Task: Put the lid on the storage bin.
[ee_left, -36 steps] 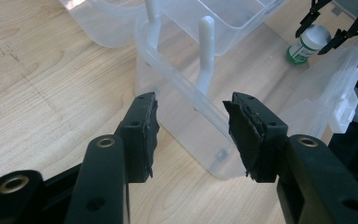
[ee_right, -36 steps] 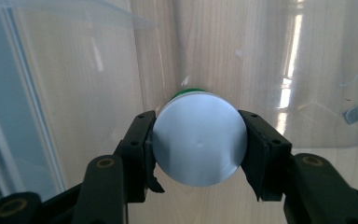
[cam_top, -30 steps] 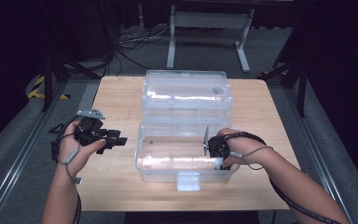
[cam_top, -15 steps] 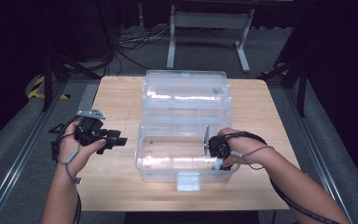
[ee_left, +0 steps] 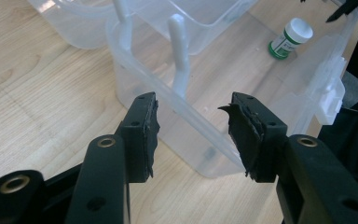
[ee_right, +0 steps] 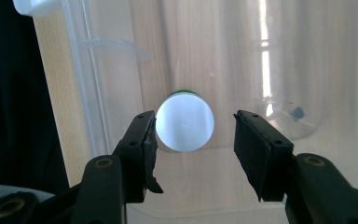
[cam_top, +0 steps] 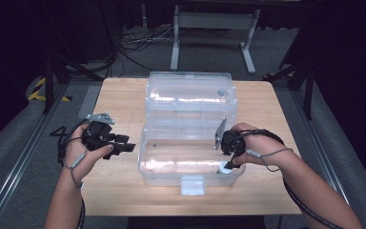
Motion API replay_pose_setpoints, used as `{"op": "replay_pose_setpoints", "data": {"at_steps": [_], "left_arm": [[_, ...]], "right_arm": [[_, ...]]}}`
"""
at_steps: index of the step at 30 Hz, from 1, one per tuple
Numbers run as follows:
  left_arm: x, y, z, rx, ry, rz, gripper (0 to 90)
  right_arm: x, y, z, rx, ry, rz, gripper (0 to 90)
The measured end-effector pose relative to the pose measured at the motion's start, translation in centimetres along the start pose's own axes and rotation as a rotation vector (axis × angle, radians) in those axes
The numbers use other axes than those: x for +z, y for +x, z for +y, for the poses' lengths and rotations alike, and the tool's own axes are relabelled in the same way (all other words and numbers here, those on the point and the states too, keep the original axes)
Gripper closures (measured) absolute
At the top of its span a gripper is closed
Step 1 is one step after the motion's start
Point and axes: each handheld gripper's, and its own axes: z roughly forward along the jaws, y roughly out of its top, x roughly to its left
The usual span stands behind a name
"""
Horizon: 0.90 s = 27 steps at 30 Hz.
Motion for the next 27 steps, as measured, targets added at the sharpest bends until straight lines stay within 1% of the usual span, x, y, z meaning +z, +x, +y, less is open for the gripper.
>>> {"op": "replay_pose_setpoints", "data": {"at_steps": [6, 11, 13, 14, 15, 16, 17, 18, 19, 20, 21, 22, 23, 25, 27], "left_arm": [[0.6, -0.6, 0.3, 0.019, 0.009, -0.02, 53.0], [1.1, -1.3, 0.7, 0.042, 0.018, -0.042, 53.1], [1.2, -1.5, 0.8, 0.051, 0.019, -0.054, 53.1], [1.3, -1.6, 0.8, 0.052, 0.02, -0.059, 53.1], [1.4, -1.8, 0.8, 0.055, 0.019, -0.064, 53.1], [1.5, -1.8, 0.8, 0.06, 0.025, -0.066, 53.1], [1.6, -1.9, 0.9, 0.061, 0.027, -0.07, 53.1], [1.6, -1.9, 0.9, 0.061, 0.025, -0.072, 53.1], [1.6, -1.9, 0.9, 0.061, 0.025, -0.072, 53.1], [1.7, -2.0, 0.9, 0.062, 0.027, -0.075, 53.1], [1.8, -2.1, 0.9, 0.065, 0.031, -0.08, 53.1], [1.8, -2.1, 0.9, 0.065, 0.031, -0.08, 53.1], [1.9, -2.1, 0.8, 0.065, 0.034, -0.083, 53.1], [2.0, -2.2, 0.8, 0.064, 0.037, -0.082, 53.1], [2.0, -2.3, 0.7, 0.067, 0.039, -0.087, 53.2]], "right_arm": [[-2.1, -0.2, -0.8, 0.06, -0.093, -0.026, 50.5], [-3.2, -0.4, -1.0, 0.068, -0.161, -0.053, 51.6], [-3.7, -0.5, -1.2, 0.094, -0.188, -0.064, 52.0], [-4.0, -0.7, -1.3, 0.1, -0.211, -0.072, 52.2], [-4.2, -0.7, -1.4, 0.109, -0.223, -0.075, 52.1], [-4.5, -0.8, -1.5, 0.127, -0.245, -0.08, 52.2], [-4.8, -0.9, -1.6, 0.137, -0.259, -0.083, 52.4], [-5.0, -1.1, -1.6, 0.136, -0.285, -0.093, 52.4], [-5.0, -1.1, -1.6, 0.136, -0.285, -0.093, 52.4], [-5.2, -1.2, -1.7, 0.138, -0.3, -0.097, 52.5], [-5.7, -1.3, -1.8, 0.153, -0.33, -0.102, 52.9], [-5.9, -1.4, -1.8, 0.161, -0.346, -0.106, 52.8], [-5.9, -1.4, -1.8, 0.161, -0.346, -0.106, 52.8], [-6.3, -1.6, -1.8, 0.186, -0.376, -0.103, 52.9], [-6.7, -1.9, -1.8, 0.192, -0.411, -0.113, 53.2]]}}
